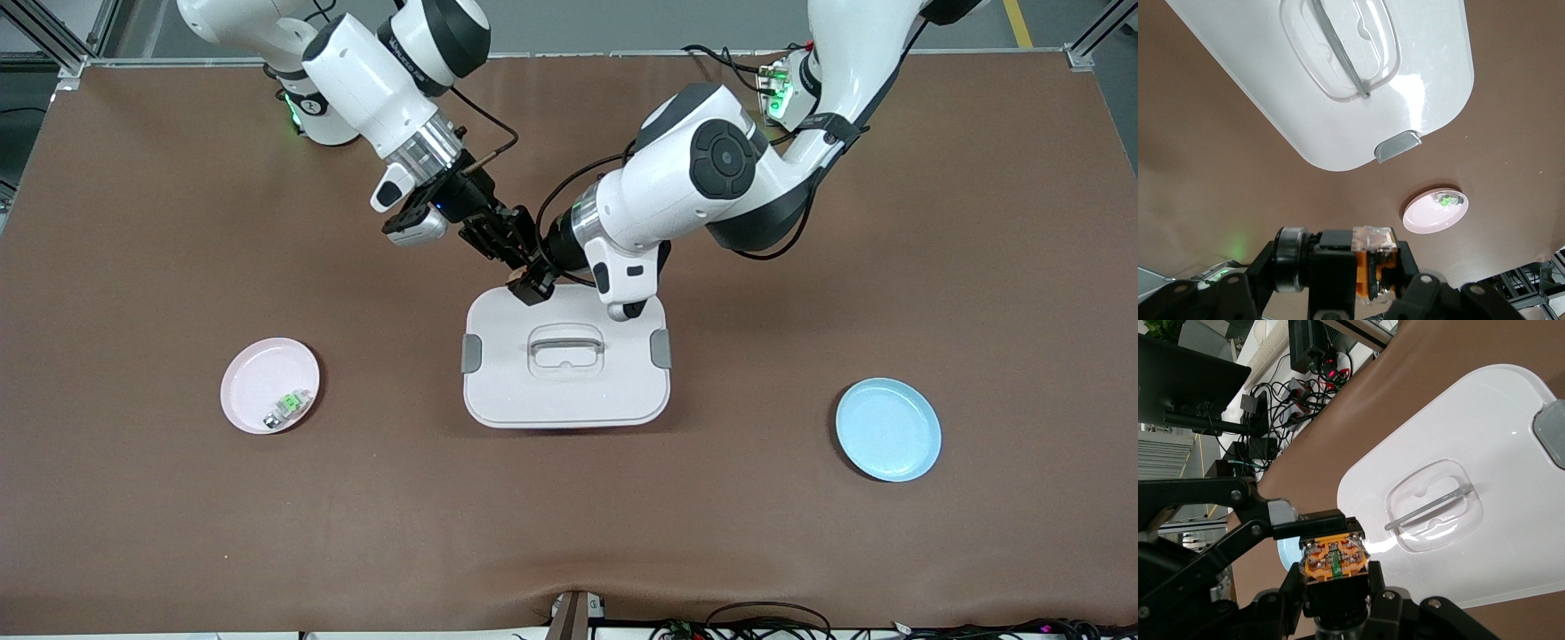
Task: Transfer orange switch to right arm and place
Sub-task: 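Close the right gripper on the switch and open the left gripper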
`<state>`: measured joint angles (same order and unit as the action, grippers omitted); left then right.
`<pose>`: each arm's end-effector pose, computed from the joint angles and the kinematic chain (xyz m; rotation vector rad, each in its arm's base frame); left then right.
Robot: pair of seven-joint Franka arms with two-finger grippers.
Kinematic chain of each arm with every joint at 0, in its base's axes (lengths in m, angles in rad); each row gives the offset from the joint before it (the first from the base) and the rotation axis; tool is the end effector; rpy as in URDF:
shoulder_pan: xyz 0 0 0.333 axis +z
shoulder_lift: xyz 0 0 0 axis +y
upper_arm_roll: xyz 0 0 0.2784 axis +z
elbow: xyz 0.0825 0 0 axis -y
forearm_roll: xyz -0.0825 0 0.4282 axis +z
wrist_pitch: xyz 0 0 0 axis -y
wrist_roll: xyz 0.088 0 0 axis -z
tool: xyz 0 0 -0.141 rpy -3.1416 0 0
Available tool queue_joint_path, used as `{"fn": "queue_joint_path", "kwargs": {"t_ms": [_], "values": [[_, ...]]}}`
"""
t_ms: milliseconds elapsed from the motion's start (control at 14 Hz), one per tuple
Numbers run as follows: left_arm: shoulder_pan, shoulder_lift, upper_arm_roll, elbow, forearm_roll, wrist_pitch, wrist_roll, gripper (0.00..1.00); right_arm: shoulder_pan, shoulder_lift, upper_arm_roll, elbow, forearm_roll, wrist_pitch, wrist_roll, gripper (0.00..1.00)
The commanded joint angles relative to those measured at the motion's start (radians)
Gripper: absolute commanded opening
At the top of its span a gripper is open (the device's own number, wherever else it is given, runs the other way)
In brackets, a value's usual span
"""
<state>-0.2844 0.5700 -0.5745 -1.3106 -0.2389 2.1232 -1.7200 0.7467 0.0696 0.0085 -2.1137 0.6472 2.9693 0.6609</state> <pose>0.5499 -0.5369 0.4175 2.2651 1.3579 -0.5377 0.5022 0.4209 0.3786 -2.2816 0.5837 -0.4237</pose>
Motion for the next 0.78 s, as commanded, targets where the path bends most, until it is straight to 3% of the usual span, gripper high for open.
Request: {"fn": "queue_joint_path", "kwargs": {"t_ms": [0,214,285,356,427,712], "values": [[0.002,0.002,-0.001,0.014,-0.016,0.001,-0.016,0.0,0.02,0.025,-0.007,0.038,0.012,-0.006,0.017,0.0],[0.002,0.001,-0.001,0.014,-0.016,0.001,-0.029,0.01,0.022,0.027,-0.007,0.046,0.005,-0.01,0.016,0.0],[0.002,-0.001,-0.002,0.014,-0.016,0.001,-0.03,0.14,0.022,0.032,-0.007,0.046,0.003,-0.01,0.014,0.0],[0.002,-0.005,-0.001,0.014,-0.016,0.001,-0.047,0.34,0.02,0.032,-0.007,0.046,0.002,-0.012,0.013,0.0],[0.002,-0.01,-0.002,0.014,-0.014,0.001,-0.061,0.99,0.022,0.032,-0.007,0.047,0.0,-0.016,0.013,0.0],[0.007,-0.024,-0.002,0.014,-0.013,0.0,-0.064,1.0,0.02,0.032,-0.009,0.055,-0.004,-0.033,0.008,0.0]]}}
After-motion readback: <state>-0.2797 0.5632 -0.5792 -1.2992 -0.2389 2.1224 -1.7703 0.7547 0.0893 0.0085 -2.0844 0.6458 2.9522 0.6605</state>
